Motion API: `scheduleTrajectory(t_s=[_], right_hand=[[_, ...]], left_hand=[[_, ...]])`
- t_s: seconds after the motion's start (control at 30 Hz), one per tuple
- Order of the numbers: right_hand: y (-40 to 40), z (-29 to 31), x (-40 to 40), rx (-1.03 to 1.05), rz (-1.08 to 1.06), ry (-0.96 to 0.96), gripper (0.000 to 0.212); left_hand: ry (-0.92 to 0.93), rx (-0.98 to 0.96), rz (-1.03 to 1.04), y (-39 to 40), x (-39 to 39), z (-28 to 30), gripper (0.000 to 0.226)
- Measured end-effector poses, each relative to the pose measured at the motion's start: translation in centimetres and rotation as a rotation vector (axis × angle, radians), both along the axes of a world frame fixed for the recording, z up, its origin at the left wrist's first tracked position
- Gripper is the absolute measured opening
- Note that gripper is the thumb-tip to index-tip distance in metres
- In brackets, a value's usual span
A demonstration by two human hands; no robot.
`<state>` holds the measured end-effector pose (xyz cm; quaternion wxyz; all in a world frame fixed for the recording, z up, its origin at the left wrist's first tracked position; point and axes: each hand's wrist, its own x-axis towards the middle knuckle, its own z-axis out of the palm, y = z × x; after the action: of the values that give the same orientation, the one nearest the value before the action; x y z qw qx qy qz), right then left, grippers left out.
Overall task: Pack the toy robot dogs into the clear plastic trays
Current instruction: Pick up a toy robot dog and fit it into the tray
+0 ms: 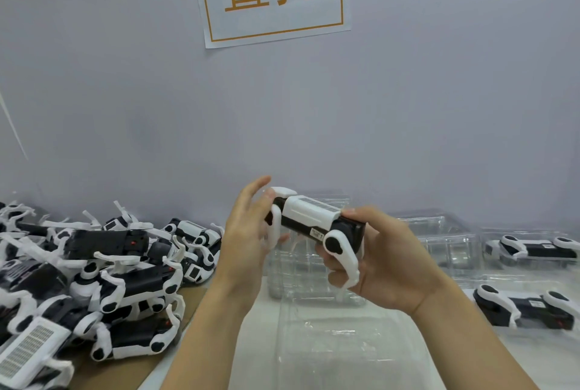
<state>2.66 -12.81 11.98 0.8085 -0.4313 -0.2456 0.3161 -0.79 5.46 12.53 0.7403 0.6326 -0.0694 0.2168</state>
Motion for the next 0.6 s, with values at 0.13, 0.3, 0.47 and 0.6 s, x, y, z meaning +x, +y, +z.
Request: scheduleTrajectory(t_s=[0.13, 0.3, 0.47, 0.6], right_hand=[[0.1, -0.2, 0.1, -0.009, 0.029, 0.008, 0.045], [0.3, -0.2, 0.2, -0.060, -0.046, 0.015, 0.038], [0.3, -0.2, 0.6, -0.272, -0.341, -0.072, 0.022], [0.2, 0.4, 0.3, -0.381, -0.482, -0.206, 0.022]], left_hand=[[0.021, -0.071, -0.095, 0.4, -0.1, 0.0, 0.025], [0.080, -0.088, -0.034, 0.6, 0.2, 0.0, 0.022], [0.158, -0.143, 0.039, 0.9, 0.5, -0.5, 0.016], [0.179, -0.213, 0.097, 1.1, 0.7, -0.7, 0.011]])
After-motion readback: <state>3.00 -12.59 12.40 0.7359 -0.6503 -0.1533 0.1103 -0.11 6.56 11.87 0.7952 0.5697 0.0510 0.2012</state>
